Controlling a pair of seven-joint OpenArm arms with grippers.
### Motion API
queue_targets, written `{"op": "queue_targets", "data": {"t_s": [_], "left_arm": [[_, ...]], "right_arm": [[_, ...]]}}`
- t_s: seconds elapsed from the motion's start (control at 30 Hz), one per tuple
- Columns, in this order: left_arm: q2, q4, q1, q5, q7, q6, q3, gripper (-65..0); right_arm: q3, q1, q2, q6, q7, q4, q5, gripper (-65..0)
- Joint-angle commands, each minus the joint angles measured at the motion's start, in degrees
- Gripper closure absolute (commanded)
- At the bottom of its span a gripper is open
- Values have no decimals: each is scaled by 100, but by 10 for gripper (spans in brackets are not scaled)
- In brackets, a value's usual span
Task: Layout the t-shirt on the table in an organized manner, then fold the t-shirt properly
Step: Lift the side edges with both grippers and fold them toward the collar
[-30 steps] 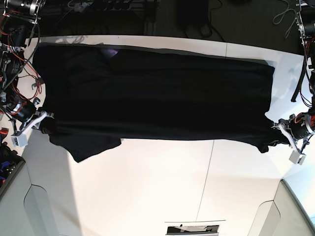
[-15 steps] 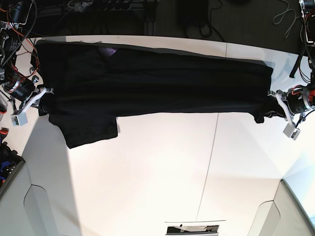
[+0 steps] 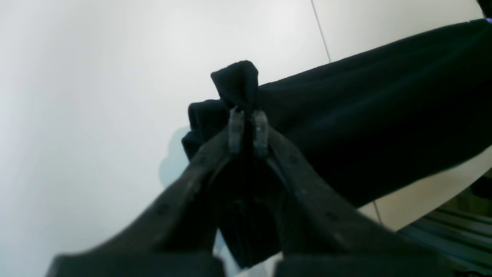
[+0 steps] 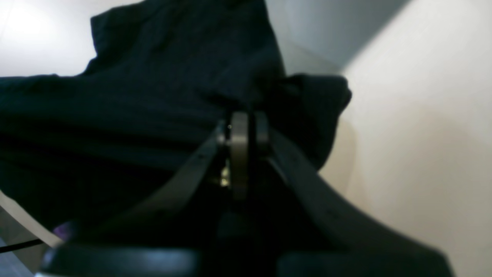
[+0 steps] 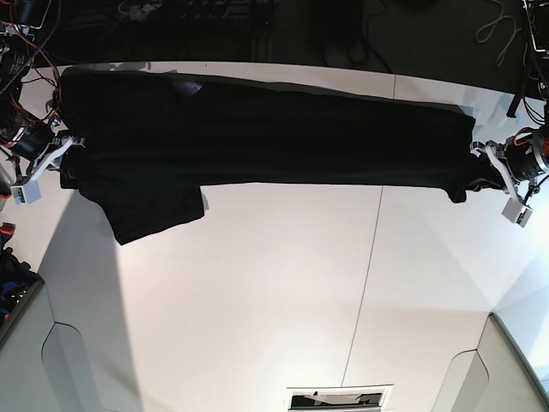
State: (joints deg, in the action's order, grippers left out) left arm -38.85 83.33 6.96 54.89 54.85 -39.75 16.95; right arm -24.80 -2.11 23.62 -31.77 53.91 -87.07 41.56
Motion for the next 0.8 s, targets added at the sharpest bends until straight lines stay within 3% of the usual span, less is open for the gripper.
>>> {"op": "queue_targets", "data": {"t_s": [0.0,0.07,0.2,0.3,0.63,0.77], "left_arm": [[-103,79,-74,63,-83,-25,70,0],[-96,79,-50,63,-90,-25,70,0],[-98,79,-17,61,-144,-25,70,-163],[-98,79,-13,61,-160,-25,70,-225],[-101,79,-26,61,-278,-25,70,-238],[-103,79,-26,61,-273,-25,70,-293]], "right_arm": [[-70,48,105,2,-94,-90,-72,0],[-70,48,94,4,-94,-90,-221,0],[-70,48,90,31,-94,-79,-323,0],[-70,50,61,28,-96,-79,-372,0],[-142,181,66,50,-122,-120,-319,-191],[-422,210,68,48,-46,-413,-225,-237]]}}
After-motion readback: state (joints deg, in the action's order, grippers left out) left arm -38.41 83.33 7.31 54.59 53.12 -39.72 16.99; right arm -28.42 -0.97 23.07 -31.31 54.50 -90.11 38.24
